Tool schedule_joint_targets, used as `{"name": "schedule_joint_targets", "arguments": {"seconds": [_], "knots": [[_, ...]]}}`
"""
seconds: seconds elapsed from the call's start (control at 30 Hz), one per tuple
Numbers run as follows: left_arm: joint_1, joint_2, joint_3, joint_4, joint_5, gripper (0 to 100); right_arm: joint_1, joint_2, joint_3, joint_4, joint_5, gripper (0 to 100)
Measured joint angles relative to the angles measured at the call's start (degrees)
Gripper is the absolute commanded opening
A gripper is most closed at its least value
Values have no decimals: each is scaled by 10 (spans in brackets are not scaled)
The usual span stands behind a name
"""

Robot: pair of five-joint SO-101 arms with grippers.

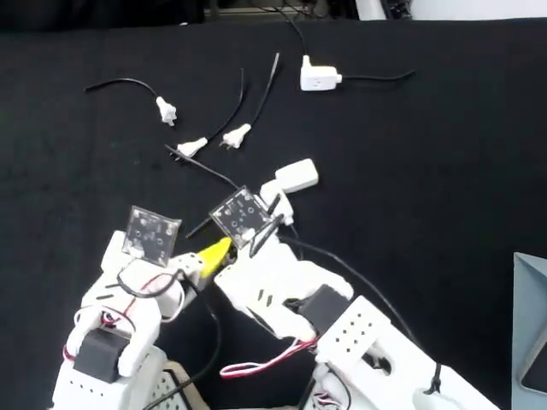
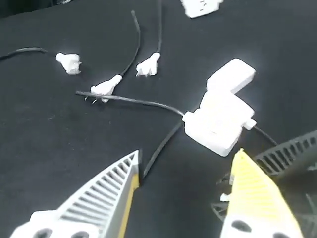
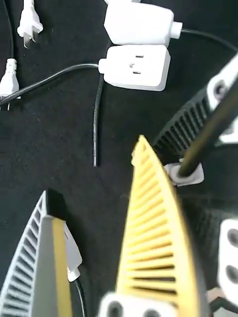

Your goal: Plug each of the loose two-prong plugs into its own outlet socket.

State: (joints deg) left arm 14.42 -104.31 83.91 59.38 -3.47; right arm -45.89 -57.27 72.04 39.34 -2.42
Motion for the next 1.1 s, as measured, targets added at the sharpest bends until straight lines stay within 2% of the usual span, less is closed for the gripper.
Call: {"name": "schedule_joint_targets", "arguments": {"seconds": [0.3, 0.47, 0.57, 0.8, 0.93, 1.1], "knots": [[-7, 0, -10, 20, -11, 292, -4, 0, 6, 0, 0, 11], [-129, 3, -12, -4, 11, 292, 0, 0, 23, -1, -1, 11], [-199, 3, -32, 5, 11, 292, 29, 0, 31, -1, -2, 11], [-231, 91, -86, 84, -104, 297, 76, 0, 36, -4, -2, 11], [-279, 205, -165, 120, -164, 302, 83, 0, 36, -4, -2, 11], [-347, 375, -283, 178, -268, 385, 84, 0, 43, -4, -2, 11]]}}
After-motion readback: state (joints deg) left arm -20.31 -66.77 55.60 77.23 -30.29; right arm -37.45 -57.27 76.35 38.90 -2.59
